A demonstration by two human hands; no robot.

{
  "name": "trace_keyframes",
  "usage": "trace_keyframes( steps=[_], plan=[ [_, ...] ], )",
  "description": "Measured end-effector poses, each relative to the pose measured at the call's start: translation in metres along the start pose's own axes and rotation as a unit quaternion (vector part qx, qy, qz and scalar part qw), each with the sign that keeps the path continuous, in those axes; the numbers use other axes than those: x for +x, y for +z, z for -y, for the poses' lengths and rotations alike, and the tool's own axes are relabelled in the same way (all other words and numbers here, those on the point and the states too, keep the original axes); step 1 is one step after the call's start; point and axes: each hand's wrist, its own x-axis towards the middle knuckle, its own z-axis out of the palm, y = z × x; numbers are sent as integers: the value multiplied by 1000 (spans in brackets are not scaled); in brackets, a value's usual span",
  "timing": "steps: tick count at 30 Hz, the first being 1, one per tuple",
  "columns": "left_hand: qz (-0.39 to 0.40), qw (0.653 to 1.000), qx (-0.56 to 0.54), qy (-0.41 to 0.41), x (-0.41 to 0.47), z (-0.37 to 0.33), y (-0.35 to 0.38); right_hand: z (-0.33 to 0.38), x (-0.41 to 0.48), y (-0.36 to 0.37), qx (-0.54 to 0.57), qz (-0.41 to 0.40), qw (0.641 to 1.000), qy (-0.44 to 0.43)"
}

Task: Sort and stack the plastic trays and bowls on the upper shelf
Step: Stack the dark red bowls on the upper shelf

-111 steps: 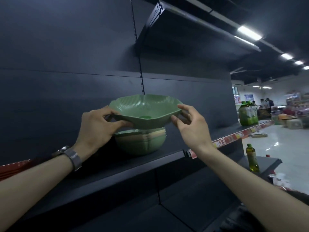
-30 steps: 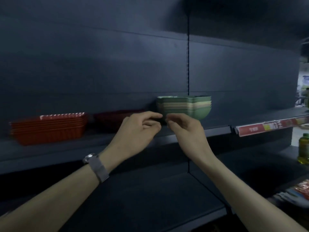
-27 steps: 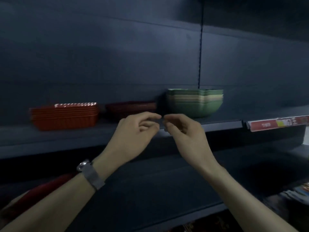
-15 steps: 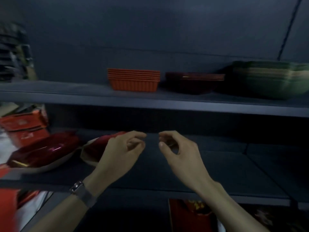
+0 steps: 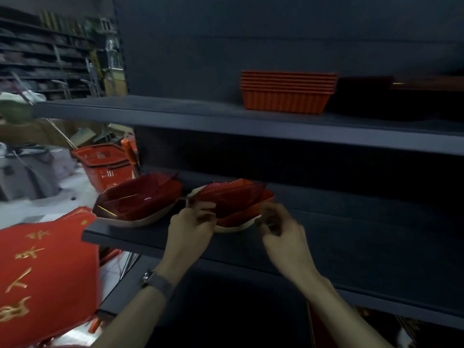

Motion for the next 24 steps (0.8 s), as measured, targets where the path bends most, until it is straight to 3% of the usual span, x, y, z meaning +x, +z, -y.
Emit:
trace_keyframes(
  steps=[9,13,24],
  plan=[
    [-88,996,-11,-25,23,-14,36,-34,43,18,75,-70,995,-8],
    [-129,991,-36,6,18,0,46,-52,56,25,99,-90,991,-4],
    [-76,997,8,24,35,23,56,-57,94,20,30,-17,999,-14]
  ],
)
